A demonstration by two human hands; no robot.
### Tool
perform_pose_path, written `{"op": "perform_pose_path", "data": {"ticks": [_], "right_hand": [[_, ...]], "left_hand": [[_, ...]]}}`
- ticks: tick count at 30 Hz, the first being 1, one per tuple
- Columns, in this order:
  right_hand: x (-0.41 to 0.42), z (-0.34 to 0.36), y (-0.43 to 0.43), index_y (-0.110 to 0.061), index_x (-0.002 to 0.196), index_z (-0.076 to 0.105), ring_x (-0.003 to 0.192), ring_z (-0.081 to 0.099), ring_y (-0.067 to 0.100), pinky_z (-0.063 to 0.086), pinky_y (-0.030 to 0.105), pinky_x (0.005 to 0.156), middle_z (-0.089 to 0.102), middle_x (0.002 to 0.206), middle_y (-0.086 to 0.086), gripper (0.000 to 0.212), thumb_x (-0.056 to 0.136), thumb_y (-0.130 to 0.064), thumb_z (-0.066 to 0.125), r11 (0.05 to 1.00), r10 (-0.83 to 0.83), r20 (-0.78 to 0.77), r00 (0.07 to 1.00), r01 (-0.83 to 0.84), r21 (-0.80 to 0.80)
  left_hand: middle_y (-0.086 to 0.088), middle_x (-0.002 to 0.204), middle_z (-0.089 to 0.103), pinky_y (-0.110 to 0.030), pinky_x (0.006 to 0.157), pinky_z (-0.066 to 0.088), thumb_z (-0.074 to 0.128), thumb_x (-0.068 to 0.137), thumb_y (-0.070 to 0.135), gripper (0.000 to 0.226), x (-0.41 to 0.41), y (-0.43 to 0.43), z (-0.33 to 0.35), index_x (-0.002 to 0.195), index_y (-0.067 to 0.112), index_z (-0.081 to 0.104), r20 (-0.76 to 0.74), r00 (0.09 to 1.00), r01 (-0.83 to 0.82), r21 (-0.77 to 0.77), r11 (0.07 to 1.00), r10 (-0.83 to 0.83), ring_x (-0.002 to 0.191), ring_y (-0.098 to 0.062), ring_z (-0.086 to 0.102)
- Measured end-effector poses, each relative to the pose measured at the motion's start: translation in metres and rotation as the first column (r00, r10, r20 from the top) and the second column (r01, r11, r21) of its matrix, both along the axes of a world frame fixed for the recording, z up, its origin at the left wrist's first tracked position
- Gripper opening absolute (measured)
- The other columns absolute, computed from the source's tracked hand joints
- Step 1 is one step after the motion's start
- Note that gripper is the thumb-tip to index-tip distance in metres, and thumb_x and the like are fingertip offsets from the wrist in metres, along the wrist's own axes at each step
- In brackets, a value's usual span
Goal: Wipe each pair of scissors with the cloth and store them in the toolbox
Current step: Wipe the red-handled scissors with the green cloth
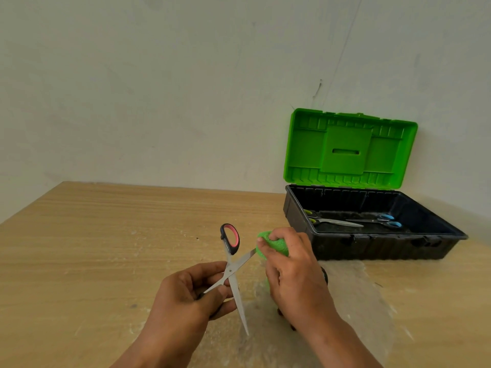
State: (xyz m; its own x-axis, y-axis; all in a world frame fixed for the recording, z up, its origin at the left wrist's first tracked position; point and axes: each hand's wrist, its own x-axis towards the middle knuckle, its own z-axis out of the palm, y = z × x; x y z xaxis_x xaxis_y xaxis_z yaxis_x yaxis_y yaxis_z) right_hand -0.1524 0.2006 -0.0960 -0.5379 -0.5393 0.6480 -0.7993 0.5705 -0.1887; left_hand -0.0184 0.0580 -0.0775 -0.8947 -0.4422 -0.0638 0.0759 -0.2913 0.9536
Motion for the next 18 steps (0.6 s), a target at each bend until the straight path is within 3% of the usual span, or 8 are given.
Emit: {"op": "perform_pose_path", "data": {"ticks": [5,9,13,18], "right_hand": [[-0.008,-0.001,0.006,-0.013,0.121,0.074,0.104,0.057,0.018,0.056,0.019,0.075,0.056,0.117,0.000,0.039,0.083,-0.005,0.079,0.995,-0.063,0.036,0.997,0.066,-0.075],[-0.009,0.003,0.010,-0.012,0.123,0.071,0.102,0.062,0.013,0.057,0.025,0.085,0.063,0.112,-0.004,0.032,0.091,-0.013,0.071,0.980,-0.033,0.112,0.993,0.054,-0.192],[0.004,0.008,0.007,-0.020,0.116,0.071,0.098,0.065,-0.001,0.055,0.016,0.084,0.069,0.105,-0.014,0.022,0.093,-0.023,0.070,0.959,0.117,0.234,0.965,-0.048,-0.281],[0.017,0.004,-0.008,-0.020,0.110,0.075,0.093,0.066,-0.002,0.055,0.014,0.079,0.070,0.098,-0.014,0.018,0.094,-0.025,0.072,0.940,0.195,0.193,0.962,-0.127,-0.317]], "left_hand": [[-0.019,0.088,0.077,-0.031,0.065,0.062,0.056,0.086,-0.021,0.031,-0.002,-0.002,-0.002,0.103,0.001,0.070,0.027,1.000,-0.015,-0.042,0.999,0.016,0.080,-0.029,0.077],[-0.015,0.085,0.077,-0.031,0.066,0.062,0.054,0.088,-0.020,0.036,-0.003,-0.005,-0.002,0.105,0.007,0.070,0.023,0.999,-0.048,-0.064,0.997,0.049,0.082,-0.027,0.076],[-0.020,0.097,0.072,-0.030,0.068,0.062,0.055,0.089,-0.018,0.038,-0.007,-0.009,-0.006,0.109,0.011,0.070,0.035,0.995,-0.091,-0.030,0.995,0.092,0.087,-0.028,0.076],[-0.011,0.091,0.078,-0.032,0.068,0.062,0.051,0.091,-0.017,0.038,-0.007,0.000,-0.004,0.105,0.012,0.070,0.022,0.999,-0.025,-0.035,0.999,0.026,0.088,-0.026,0.076]]}}
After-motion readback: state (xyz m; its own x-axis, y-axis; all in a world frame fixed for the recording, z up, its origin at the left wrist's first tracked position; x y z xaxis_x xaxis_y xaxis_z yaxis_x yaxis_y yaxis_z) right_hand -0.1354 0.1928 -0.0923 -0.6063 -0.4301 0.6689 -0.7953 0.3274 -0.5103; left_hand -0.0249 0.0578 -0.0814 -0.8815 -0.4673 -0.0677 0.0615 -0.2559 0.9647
